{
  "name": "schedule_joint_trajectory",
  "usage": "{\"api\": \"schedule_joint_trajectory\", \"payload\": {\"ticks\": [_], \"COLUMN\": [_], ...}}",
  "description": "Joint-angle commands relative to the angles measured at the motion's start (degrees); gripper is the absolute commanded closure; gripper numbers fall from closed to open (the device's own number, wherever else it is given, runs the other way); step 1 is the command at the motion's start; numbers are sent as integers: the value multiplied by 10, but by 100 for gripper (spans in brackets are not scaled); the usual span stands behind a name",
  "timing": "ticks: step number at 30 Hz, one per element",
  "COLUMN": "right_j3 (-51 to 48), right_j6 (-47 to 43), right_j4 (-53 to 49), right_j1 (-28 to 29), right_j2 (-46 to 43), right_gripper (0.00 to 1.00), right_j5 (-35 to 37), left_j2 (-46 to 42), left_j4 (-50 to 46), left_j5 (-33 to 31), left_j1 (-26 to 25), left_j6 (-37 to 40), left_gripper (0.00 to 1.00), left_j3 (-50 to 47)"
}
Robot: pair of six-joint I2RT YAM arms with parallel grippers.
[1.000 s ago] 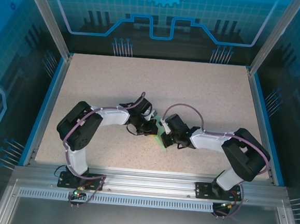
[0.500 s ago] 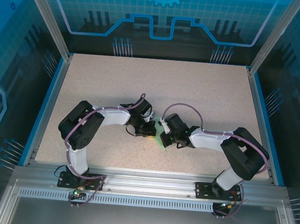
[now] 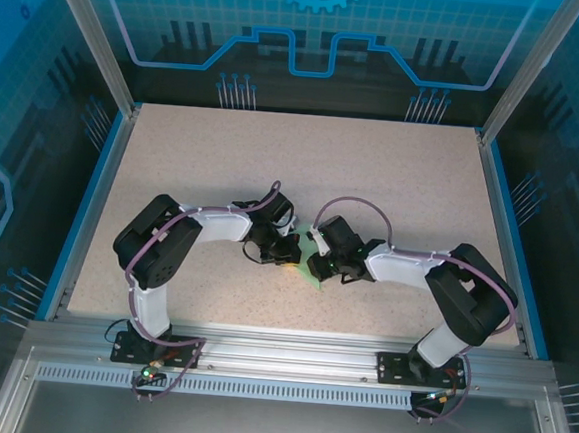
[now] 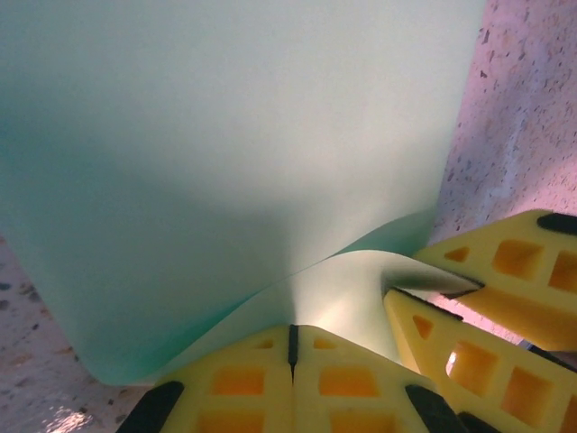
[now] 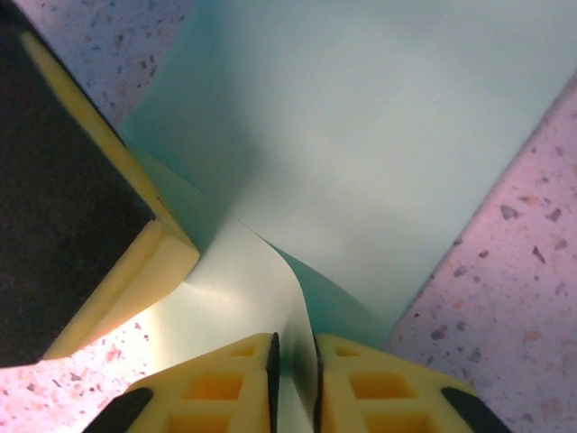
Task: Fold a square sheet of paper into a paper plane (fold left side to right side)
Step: Third fold the triangle at the center of the table.
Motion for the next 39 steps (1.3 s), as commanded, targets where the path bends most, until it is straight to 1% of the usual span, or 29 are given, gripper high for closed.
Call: {"api": "schedule_joint_trajectory", "payload": {"ticks": [1,5,7,9,12,14,17,20,22,24,29,39], "right_j3": [20,30,30,28,19,7,-4,1,16,30,50,74], "right_j6": [22,41,55,78,140,197,265,301,314,325,346,354], "right_j4": [-48,-80,-101,-118,-139,-132,-107,-92,-99,-101,-87,-95], "right_j1": [-25,-39,-42,-41,-42,-38,-27,-12,-6,0,19,25], "right_j2": [-32,-73,-92,-107,-126,-133,-135,-121,-99,-74,-26,29], "right_gripper": [75,66,65,66,72,76,83,90,96,99,100,100], "right_j5": [-14,-21,-25,-46,-91,-122,-137,-130,-124,-127,-123,-112], "left_j2": [28,32,32,32,32,32,31,31,30,29,28,28], "left_j4": [-23,-25,-25,-26,-27,-26,-27,-27,-28,-29,-29,-31], "left_j5": [-26,-27,-28,-28,-28,-29,-30,-30,-31,-31,-31,-31], "left_j1": [-8,-10,-10,-11,-11,-11,-11,-11,-12,-11,-12,-12], "left_j6": [8,8,8,9,10,10,10,11,10,10,12,13], "left_gripper": [96,96,96,97,97,97,97,97,96,96,97,96], "left_j3": [-17,-14,-13,-12,-12,-13,-13,-13,-13,-13,-12,-12]}}
